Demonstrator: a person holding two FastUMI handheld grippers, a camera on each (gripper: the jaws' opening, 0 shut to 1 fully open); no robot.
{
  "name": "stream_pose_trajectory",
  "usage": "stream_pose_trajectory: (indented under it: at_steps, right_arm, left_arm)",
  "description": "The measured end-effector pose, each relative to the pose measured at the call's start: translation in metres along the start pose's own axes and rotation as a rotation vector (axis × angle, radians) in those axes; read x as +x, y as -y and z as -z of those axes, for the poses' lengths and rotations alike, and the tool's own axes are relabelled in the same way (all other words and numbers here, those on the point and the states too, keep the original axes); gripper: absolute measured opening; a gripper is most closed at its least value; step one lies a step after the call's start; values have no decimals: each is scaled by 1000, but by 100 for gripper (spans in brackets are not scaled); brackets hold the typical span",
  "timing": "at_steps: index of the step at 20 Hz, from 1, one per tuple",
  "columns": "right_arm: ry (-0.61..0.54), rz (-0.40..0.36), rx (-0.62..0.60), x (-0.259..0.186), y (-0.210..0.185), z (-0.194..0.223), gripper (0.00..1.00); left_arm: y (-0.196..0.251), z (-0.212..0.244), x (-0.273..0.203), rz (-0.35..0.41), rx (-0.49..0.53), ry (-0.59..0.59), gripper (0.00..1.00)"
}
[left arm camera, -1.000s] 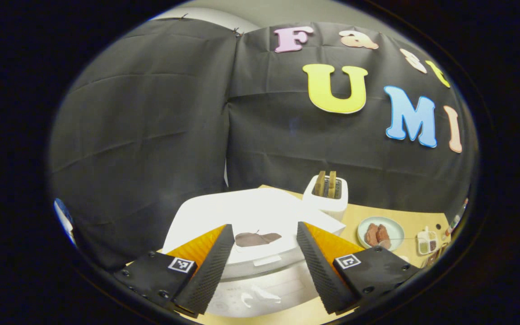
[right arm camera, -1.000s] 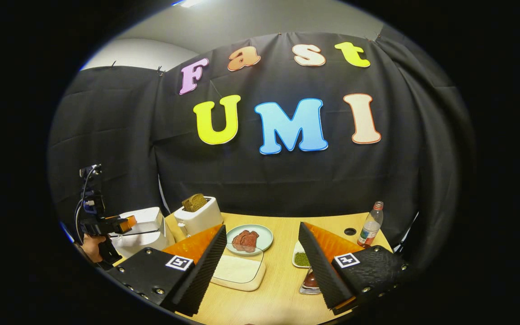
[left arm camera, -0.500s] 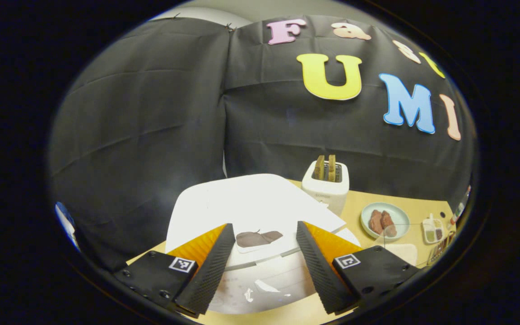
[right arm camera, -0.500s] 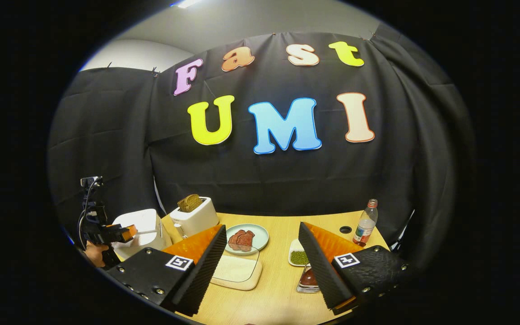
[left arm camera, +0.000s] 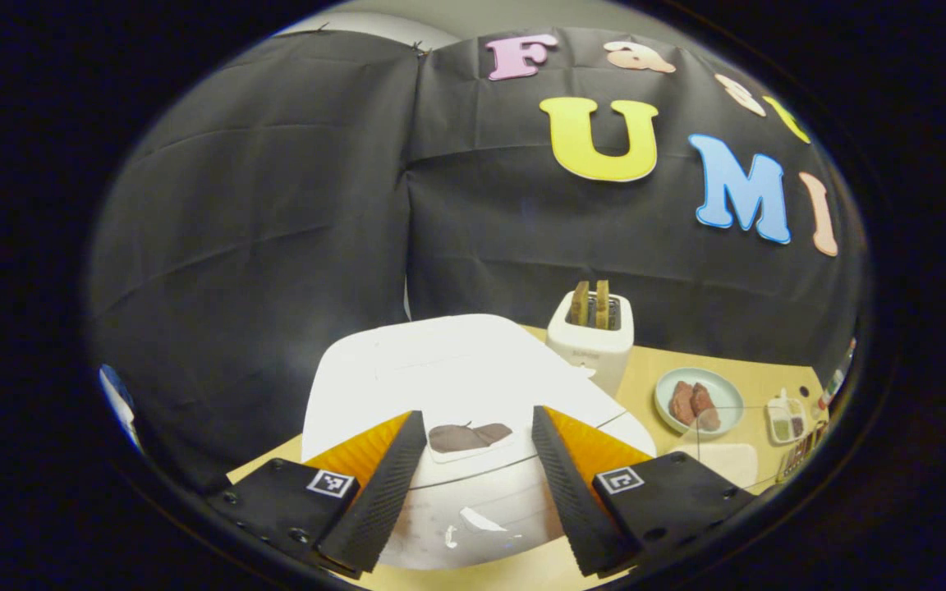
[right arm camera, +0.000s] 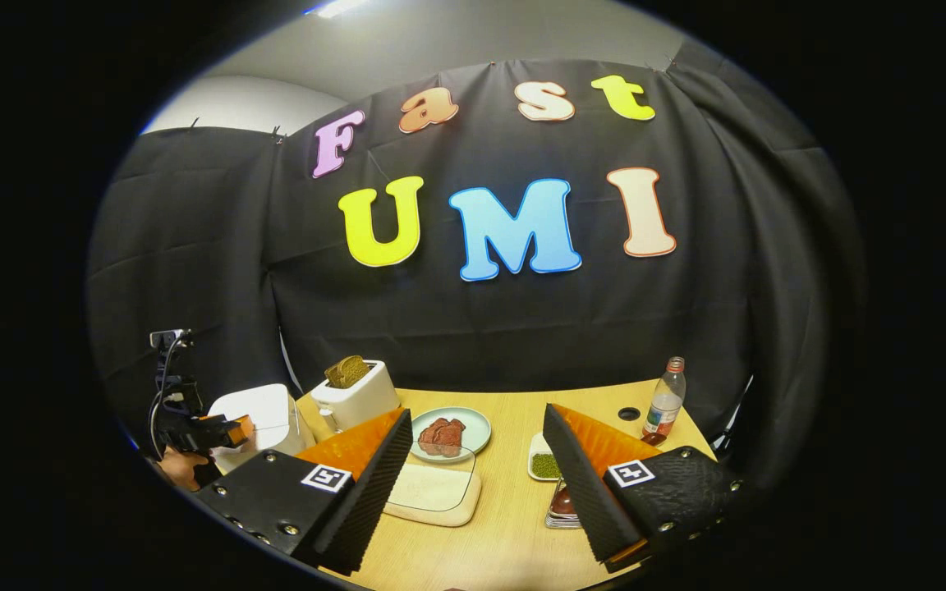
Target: Close the left gripper, press the button to open the rice cooker; take a wooden spoon from the chopstick holder with the right hand, scoop a spoonful of rice and pour it into the rice cooker, then put the wooden spoon back into the chopstick holder.
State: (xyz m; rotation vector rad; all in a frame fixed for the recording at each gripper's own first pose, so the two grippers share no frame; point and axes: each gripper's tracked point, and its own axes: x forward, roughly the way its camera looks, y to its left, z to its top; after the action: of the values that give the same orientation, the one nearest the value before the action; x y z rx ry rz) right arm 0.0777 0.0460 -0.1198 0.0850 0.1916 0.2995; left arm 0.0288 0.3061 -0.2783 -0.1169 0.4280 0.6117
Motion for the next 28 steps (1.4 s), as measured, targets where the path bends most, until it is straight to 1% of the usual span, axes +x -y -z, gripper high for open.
stream_pose_trajectory:
  at_steps: [2,3,4,5,6,7,9,11,12,13,14,15,16,17,19,20,22,24,28]
  right_arm:
    - [5,7,-3,-1,-3,-2,98]
    - [10,8,0,-2,-4,-4,98]
    - [18,7,0,-3,-6,-7,98]
    - [25,5,-4,-5,-10,-10,98]
    - [32,4,-13,-5,-13,-13,98]
    - [40,5,-22,-6,-16,-16,98]
    - [66,8,-27,-12,-23,-27,98]
    - [96,18,-28,-24,-29,-40,98]
    - [115,19,-34,-28,-33,-49,98]
    - [136,28,-46,-34,-36,-58,98]
    - [159,37,-61,-39,-37,-69,98]
    - [180,44,-72,-46,-39,-78,98]
    - [188,53,-76,-51,-40,-84,98]
    - [186,61,-70,-55,-39,-87,98]
    - [210,79,-44,-67,-39,-97,98]
    - [224,91,-47,-70,-39,-104,98]
    - [235,103,-55,-74,-37,-106,98]
    - [234,104,-46,-74,-40,-102,98]
    - [236,104,-42,-75,-46,-100,98]
  left_arm:
    - [3,-23,-16,17,-14,61,92]
    - [8,-38,-28,36,-9,100,94]
    - [18,-53,-40,62,-1,135,93]
    - [28,-72,-58,89,18,179,94]
    - [37,-90,-74,105,36,223,98]
    - [50,-109,-92,134,50,268,96]
    - [82,-133,-131,207,63,332,97]
    - [115,-152,-169,276,69,379,95]
    - [127,-160,-182,307,64,392,97]
    - [143,-167,-194,347,48,389,99]
    - [158,-168,-208,389,29,381,97]
    - [169,-173,-221,424,16,374,95]
    - [176,-179,-235,453,8,385,97]
    - [182,-189,-250,477,8,423,97]
    - [192,-207,-272,503,36,501,95]
    - [197,-201,-278,519,60,505,98]
    - [207,-192,-286,550,70,502,98]
    - [203,-197,-290,548,62,521,98]
    - [198,-193,-289,547,71,516,96]
